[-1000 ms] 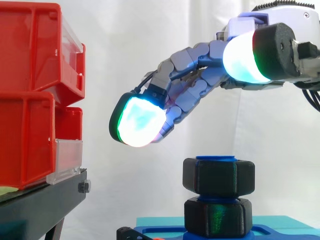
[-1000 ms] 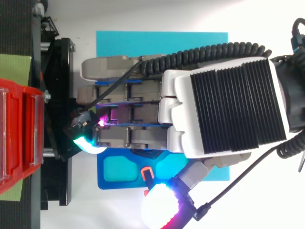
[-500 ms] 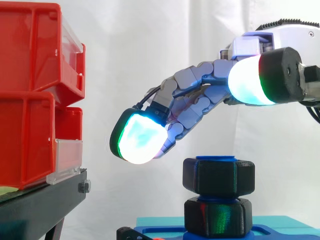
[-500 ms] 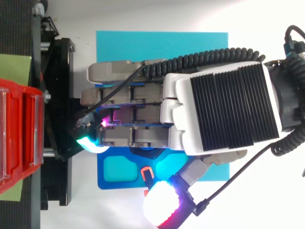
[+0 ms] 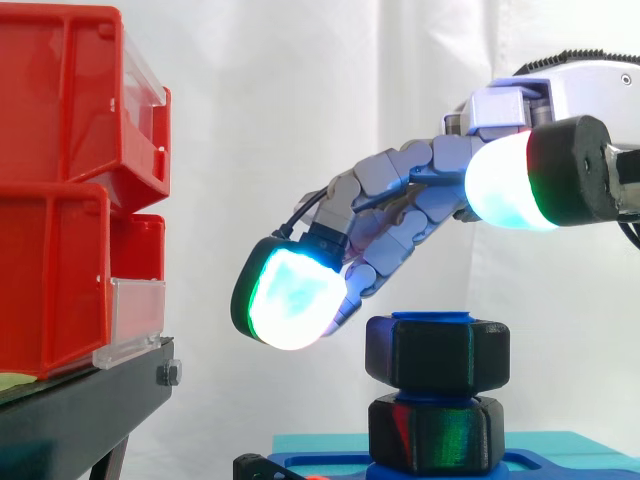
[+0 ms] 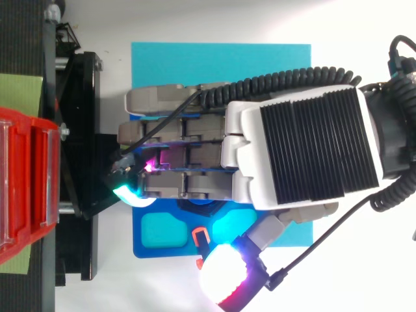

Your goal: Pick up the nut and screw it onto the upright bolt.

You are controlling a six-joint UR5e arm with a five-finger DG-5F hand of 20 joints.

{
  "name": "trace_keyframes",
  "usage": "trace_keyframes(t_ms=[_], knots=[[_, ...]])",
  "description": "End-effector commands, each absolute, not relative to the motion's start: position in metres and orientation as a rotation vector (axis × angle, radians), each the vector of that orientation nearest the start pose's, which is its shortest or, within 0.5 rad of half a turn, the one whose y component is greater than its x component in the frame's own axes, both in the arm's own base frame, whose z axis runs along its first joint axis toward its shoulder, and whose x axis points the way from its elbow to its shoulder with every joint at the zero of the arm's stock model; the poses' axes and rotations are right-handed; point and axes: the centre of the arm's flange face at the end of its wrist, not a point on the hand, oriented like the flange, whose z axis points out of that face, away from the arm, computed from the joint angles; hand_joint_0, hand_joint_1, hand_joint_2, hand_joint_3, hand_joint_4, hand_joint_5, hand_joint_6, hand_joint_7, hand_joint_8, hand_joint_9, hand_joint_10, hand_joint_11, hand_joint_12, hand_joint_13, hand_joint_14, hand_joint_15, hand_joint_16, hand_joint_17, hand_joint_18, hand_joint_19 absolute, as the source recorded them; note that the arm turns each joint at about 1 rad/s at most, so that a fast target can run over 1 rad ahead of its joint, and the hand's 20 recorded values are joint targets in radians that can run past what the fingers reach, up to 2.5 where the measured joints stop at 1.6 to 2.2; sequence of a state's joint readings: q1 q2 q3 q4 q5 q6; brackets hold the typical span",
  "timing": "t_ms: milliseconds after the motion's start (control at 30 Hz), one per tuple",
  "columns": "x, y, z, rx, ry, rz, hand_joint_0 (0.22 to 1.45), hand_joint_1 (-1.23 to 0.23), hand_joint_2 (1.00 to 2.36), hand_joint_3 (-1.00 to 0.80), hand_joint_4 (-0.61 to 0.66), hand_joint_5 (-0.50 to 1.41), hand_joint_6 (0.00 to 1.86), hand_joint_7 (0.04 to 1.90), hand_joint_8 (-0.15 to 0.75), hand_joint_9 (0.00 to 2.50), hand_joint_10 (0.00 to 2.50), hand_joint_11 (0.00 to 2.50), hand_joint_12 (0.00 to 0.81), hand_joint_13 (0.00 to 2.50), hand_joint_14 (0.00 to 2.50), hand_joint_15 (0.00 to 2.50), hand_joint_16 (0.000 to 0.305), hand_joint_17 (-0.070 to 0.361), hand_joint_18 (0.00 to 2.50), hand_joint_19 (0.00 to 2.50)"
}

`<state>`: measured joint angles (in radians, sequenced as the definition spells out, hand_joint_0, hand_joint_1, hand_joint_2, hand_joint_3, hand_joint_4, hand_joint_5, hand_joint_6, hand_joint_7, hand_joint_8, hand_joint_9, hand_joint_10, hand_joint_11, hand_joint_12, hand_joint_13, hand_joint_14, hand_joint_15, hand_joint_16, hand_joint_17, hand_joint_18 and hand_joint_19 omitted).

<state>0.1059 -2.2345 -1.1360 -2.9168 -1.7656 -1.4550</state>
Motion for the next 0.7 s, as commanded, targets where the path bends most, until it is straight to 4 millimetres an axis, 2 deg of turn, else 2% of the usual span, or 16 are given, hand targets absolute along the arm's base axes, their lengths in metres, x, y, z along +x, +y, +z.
trace_keyframes(t_ms=[0,367,667], knots=[[0.7470,-0.0364,0.3071,-0.144,1.593,0.326,0.47,-0.09,1.00,-0.50,0.24,-0.11,0.50,0.83,0.262,0.53,0.00,0.00,0.302,0.35,0.00,0.00,0.031,0.070,0.01,0.00],[0.7434,-0.0408,0.3036,-0.148,1.626,0.336,0.48,-0.11,1.00,-0.50,0.25,-0.10,0.50,0.85,0.268,0.56,0.00,0.00,0.295,0.38,0.00,0.00,0.030,0.068,0.03,0.00],[0.7431,-0.0430,0.3048,-0.148,1.624,0.333,0.49,-0.14,1.00,-0.50,0.28,-0.08,0.50,0.98,0.276,0.61,0.00,0.00,0.286,0.41,0.00,0.00,0.028,0.063,0.05,0.00]])
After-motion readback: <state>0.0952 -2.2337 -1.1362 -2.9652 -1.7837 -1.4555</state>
